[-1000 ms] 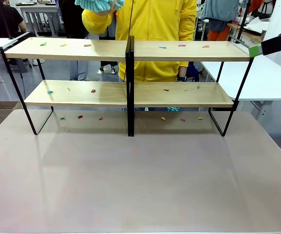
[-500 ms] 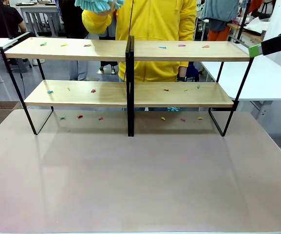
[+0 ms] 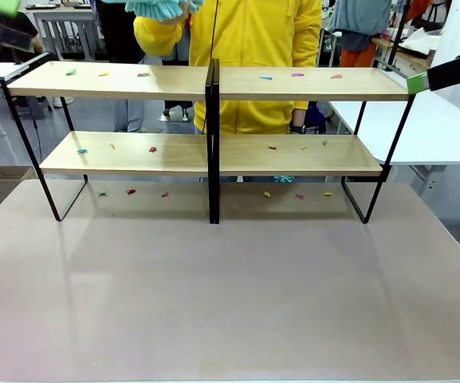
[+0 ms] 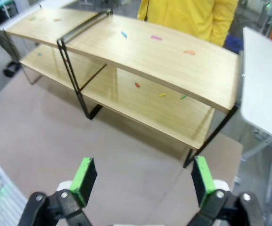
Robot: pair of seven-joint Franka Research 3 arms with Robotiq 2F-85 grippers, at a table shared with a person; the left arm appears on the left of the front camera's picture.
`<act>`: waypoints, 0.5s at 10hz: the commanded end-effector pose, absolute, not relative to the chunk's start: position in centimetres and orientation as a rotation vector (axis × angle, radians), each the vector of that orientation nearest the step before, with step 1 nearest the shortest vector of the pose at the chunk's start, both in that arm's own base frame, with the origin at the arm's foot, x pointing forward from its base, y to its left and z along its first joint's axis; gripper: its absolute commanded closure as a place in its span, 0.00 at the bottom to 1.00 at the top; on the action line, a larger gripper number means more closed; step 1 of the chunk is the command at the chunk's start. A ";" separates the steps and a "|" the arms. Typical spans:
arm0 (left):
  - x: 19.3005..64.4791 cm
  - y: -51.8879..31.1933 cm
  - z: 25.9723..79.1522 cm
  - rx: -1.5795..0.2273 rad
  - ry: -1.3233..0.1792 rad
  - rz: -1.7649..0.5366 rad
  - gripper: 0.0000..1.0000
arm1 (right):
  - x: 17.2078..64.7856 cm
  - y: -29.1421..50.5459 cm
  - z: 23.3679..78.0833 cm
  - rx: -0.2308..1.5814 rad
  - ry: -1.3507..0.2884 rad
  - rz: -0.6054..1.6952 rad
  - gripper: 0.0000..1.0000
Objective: Clean the shelves.
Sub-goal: Pick up the Duster when the human hands it over.
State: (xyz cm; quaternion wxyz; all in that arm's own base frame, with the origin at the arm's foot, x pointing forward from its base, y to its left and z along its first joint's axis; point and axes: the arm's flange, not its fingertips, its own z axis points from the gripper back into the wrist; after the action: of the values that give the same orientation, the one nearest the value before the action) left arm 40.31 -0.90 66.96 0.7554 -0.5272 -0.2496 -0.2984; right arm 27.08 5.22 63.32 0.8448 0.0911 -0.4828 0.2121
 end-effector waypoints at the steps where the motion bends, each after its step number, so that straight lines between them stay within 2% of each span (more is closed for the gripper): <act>1: 42.9 0.3 66.5 -1.275 -0.345 -0.552 0.00 | 27.0 5.1 63.3 0.194 -1.017 0.446 0.00; 2: 40.3 -0.9 67.0 -1.150 -0.544 -0.651 0.00 | 27.0 5.1 63.3 0.194 -1.017 0.446 0.00; 3: 42.6 -0.4 66.3 -1.262 -0.447 -0.610 0.00 | 27.0 5.1 63.3 0.194 -1.017 0.446 0.00; 4: 42.5 -1.1 66.5 -1.224 -0.416 -0.471 0.00 | 27.0 5.1 63.3 0.194 -1.017 0.446 0.00; 5: 44.5 -1.8 66.9 -1.238 -0.400 -0.317 0.00 | 27.0 5.1 63.3 0.194 -1.017 0.446 0.00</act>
State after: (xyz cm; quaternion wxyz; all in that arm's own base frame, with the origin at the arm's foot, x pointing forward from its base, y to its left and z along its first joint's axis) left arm 44.24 -0.34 65.22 0.7681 -0.5735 -0.1884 -0.2135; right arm 27.05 5.20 63.35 0.8445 0.0912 -0.4833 0.2120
